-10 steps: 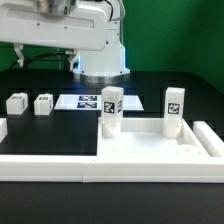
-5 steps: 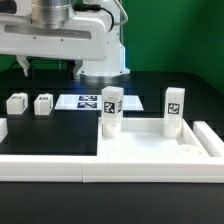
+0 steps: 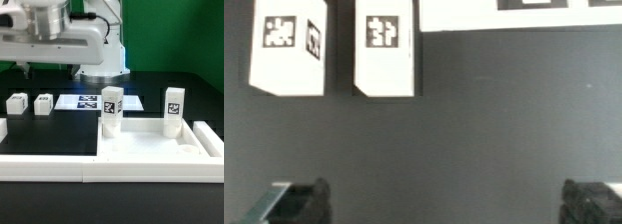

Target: Assemble square table

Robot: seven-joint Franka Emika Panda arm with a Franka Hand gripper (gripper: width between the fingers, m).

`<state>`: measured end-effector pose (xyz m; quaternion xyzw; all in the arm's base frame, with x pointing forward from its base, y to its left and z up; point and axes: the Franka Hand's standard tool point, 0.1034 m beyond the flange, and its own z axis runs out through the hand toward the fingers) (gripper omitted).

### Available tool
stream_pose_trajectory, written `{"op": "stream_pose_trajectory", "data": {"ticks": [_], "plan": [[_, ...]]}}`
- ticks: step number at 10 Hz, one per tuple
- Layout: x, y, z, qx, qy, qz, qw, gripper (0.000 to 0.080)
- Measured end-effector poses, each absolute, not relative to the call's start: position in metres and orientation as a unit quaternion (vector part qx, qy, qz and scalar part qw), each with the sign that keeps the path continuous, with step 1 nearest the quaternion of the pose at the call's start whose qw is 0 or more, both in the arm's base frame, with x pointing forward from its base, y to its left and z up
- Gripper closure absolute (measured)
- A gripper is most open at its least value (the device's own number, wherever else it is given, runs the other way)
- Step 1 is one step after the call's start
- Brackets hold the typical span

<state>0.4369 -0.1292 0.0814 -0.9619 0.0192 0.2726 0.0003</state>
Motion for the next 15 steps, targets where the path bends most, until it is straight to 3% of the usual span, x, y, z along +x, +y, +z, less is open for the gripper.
{"op": "stream_pose_trajectory", "data": {"ticks": [3, 9, 10, 15], "plan": [[0.429, -0.142, 0.070, -0.926, 0.011, 0.376, 0.019, 0.0151], [0.430, -0.135, 0.067, -0.923, -0.013, 0.385, 0.024, 0.0151], [0.419, -0.139, 0.051, -0.919, -0.016, 0.393, 0.026, 0.0151], [0.386, -0.141, 0.030, -0.909, -0.019, 0.414, 0.036, 0.0151]]}}
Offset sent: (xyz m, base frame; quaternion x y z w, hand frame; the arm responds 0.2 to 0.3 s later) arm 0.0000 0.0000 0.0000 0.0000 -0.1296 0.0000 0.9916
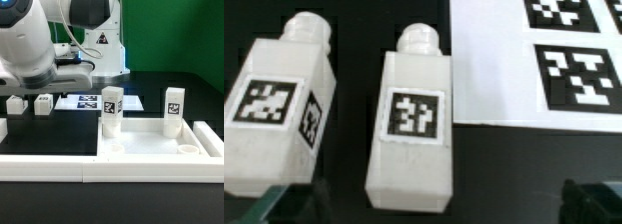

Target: Assemble square table

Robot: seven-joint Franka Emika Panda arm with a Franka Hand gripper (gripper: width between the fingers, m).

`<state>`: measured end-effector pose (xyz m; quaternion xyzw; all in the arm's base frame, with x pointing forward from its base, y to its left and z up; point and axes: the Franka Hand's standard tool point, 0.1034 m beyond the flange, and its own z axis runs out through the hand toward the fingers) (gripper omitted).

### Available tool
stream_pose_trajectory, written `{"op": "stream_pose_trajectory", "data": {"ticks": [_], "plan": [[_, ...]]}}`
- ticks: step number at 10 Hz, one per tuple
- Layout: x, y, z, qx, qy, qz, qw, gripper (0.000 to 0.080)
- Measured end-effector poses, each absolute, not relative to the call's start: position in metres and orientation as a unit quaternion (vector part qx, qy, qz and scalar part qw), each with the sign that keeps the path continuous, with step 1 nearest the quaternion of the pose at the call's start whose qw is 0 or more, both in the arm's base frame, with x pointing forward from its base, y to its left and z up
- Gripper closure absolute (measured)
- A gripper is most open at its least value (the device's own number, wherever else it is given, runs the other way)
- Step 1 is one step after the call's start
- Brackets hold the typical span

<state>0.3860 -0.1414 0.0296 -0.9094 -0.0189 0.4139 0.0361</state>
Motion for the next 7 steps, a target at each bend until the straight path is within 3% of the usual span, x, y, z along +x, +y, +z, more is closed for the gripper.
{"op": "stream_pose_trajectory", "data": {"ticks": [3, 7], "plan": [[0.364, -0.139, 0.017, -0.894, -0.016, 0.446, 0.044, 0.0151], [0.357, -0.136, 0.007, -0.890, -0.029, 0.452, 0.050, 0.0151]]}}
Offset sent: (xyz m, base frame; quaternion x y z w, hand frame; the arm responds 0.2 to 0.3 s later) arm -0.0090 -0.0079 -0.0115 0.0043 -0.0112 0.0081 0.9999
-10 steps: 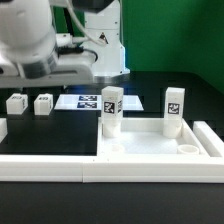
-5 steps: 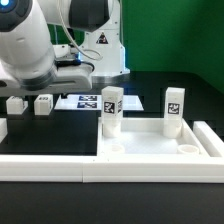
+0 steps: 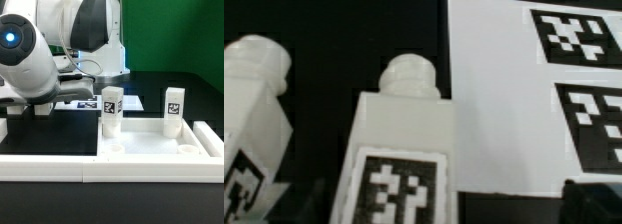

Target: Assemble square table

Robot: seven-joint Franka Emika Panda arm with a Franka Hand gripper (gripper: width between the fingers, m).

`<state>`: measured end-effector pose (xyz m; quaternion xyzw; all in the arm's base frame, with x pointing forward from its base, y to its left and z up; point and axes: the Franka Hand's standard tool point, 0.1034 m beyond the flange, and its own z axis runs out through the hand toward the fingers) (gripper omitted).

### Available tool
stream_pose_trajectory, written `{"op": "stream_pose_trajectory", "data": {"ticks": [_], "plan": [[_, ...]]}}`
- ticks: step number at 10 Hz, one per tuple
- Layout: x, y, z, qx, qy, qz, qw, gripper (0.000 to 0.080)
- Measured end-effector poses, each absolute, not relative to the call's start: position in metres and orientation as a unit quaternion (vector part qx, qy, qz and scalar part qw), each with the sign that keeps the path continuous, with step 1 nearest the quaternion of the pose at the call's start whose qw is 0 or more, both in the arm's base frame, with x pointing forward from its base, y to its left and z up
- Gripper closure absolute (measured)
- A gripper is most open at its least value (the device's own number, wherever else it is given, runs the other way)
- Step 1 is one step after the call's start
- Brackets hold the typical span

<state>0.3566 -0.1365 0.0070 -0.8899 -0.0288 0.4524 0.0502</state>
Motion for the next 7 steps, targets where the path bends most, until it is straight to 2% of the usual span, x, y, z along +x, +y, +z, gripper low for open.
{"op": "stream_pose_trajectory", "data": {"ticks": [1, 2, 3, 4, 5, 7], "plan": [[0.3569, -0.1355, 0.0070, -0.890, -0.032, 0.452, 0.051, 0.0151], [0.3572, -0.1348, 0.0070, -0.890, -0.034, 0.452, 0.051, 0.0238], [0.3575, -0.1340, 0.0070, -0.890, -0.036, 0.452, 0.051, 0.0238], [0.3578, -0.1333, 0.0070, -0.890, -0.038, 0.452, 0.051, 0.0439], [0.3581, -0.1325, 0.0071, -0.890, -0.039, 0.452, 0.050, 0.0509], [0.3586, -0.1313, 0.0071, -0.889, -0.042, 0.452, 0.050, 0.0509]]}}
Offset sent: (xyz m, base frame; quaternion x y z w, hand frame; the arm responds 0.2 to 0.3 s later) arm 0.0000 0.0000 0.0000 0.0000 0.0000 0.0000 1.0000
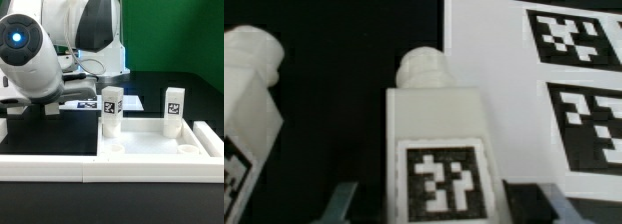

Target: Assemble square table

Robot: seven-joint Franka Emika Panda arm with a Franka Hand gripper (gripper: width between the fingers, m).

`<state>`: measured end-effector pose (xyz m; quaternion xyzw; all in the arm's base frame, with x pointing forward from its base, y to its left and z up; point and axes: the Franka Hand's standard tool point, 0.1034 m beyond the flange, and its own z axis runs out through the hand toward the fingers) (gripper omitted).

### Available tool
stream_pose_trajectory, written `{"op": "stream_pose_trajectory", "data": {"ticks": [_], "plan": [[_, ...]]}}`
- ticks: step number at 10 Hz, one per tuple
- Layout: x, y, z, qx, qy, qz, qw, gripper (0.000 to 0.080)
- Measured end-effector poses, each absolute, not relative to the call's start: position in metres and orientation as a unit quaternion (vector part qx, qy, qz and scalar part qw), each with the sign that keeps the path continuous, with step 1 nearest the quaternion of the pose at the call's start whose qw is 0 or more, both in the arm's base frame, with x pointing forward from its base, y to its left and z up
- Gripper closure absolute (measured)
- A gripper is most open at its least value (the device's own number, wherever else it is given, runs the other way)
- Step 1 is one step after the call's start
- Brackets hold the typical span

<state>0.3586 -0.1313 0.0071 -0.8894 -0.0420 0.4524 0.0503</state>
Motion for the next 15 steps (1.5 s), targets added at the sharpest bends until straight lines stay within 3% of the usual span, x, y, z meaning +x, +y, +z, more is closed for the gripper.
{"op": "stream_pose_trajectory", "data": {"ticks": [4, 7, 9, 13, 15], "plan": [[0.363, -0.129, 0.011, -0.889, -0.055, 0.452, 0.053, 0.0509], [0.402, -0.135, 0.076, -0.899, -0.091, 0.425, 0.063, 0.0508], [0.414, -0.137, 0.106, -0.902, -0.097, 0.416, 0.062, 0.0508], [0.430, -0.132, 0.108, -0.929, -0.103, 0.350, 0.062, 0.0508], [0.472, -0.124, 0.139, -0.943, -0.094, 0.311, 0.072, 0.0508]]}}
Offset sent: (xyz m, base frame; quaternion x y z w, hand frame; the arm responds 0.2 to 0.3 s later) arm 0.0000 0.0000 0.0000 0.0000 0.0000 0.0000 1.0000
